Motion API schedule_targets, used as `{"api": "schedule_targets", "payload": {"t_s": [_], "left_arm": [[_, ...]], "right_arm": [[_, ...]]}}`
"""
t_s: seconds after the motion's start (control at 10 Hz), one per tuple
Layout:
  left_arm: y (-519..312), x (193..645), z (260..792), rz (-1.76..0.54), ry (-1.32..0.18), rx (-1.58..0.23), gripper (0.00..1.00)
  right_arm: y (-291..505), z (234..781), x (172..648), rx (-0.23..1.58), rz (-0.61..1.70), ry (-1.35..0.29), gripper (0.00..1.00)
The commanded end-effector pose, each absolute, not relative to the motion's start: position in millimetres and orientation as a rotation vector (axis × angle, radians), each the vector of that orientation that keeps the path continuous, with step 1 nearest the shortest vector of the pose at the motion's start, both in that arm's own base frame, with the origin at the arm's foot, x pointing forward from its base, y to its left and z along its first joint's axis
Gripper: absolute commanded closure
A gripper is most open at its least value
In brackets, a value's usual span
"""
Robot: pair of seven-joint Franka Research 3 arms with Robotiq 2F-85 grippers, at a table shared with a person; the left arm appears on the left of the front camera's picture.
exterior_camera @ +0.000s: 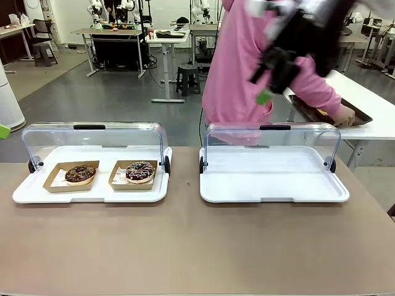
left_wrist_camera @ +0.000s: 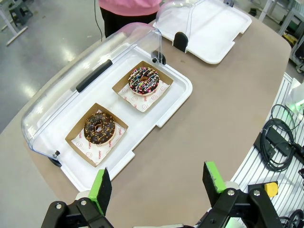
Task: Provide the desired donut to the person.
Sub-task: Place the picked Paper togo box onto the Handle tray extended by the person.
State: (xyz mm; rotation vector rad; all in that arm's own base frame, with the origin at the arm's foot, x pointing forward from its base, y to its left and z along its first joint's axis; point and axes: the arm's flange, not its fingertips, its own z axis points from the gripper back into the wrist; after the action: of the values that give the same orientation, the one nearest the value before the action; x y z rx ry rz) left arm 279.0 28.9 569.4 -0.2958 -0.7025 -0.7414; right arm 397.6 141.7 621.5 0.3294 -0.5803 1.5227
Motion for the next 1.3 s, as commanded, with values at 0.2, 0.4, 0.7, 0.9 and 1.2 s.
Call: {"api": "schedule_targets", "payload": {"t_s": [0.2, 0.4, 0.7, 0.9, 1.2], "left_arm": [[30, 280, 568, -0.745, -0.708, -0.299, 0.0], [30, 280, 568, -0.745, -0.708, -0.299, 0.0], [30, 280, 568, -0.745, -0.708, -0.299, 0.0], [30, 280, 568, -0.745, -0.708, -0.299, 0.0], [30, 280, 568, -0.745, -0.708, -0.299, 0.0]], "right_arm": [[40, 544, 332, 0.433, 1.206, -0.755, 0.0], [12, 516, 303, 0.437, 1.083, -0.804, 0.0], [-12, 508, 290, 0.443, 1.012, -0.857, 0.0], [-16, 506, 296, 0.458, 1.009, -0.853, 0.0], [-16, 511, 301, 0.44, 1.002, -0.831, 0.0]]}}
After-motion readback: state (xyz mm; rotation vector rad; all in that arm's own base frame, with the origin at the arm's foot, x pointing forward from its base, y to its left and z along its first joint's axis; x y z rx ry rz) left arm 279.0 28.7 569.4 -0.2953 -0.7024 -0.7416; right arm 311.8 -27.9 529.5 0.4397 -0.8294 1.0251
